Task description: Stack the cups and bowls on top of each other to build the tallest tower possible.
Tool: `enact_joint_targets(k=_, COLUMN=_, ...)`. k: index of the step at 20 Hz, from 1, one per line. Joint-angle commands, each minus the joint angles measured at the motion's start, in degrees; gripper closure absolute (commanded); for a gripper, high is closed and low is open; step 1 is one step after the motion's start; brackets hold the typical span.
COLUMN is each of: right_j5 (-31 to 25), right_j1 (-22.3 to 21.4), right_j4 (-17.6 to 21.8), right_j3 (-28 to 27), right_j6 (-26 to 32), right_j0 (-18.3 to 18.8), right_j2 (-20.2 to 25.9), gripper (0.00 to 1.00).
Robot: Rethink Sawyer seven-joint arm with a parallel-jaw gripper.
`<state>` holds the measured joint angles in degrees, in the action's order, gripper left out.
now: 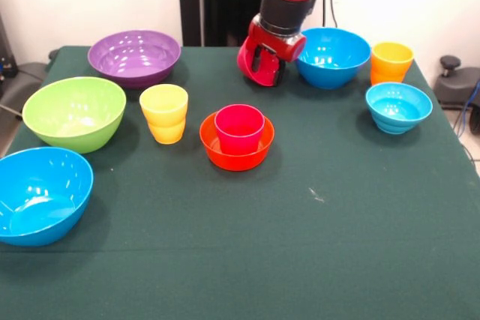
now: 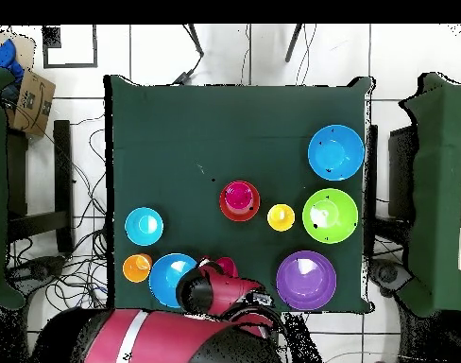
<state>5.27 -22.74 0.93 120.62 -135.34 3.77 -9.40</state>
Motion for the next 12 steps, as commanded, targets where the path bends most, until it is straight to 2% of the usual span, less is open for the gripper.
enact_joint_targets(k=1, right_j5=-0.55, right_j1=-1.25, right_j4=-2.84, right_j3=-1.08, right_j6=-9.04, right_j0=1.06, right_j2=6.98, gripper=0.00)
enact_joint_targets(k=12, right_j5=-8.23, right_j1=-7.48, right_j4=-3.93, right_j3=-0.65, right_j6=-7.62, right_j0=0.68, right_j2=6.94, gripper=0.00)
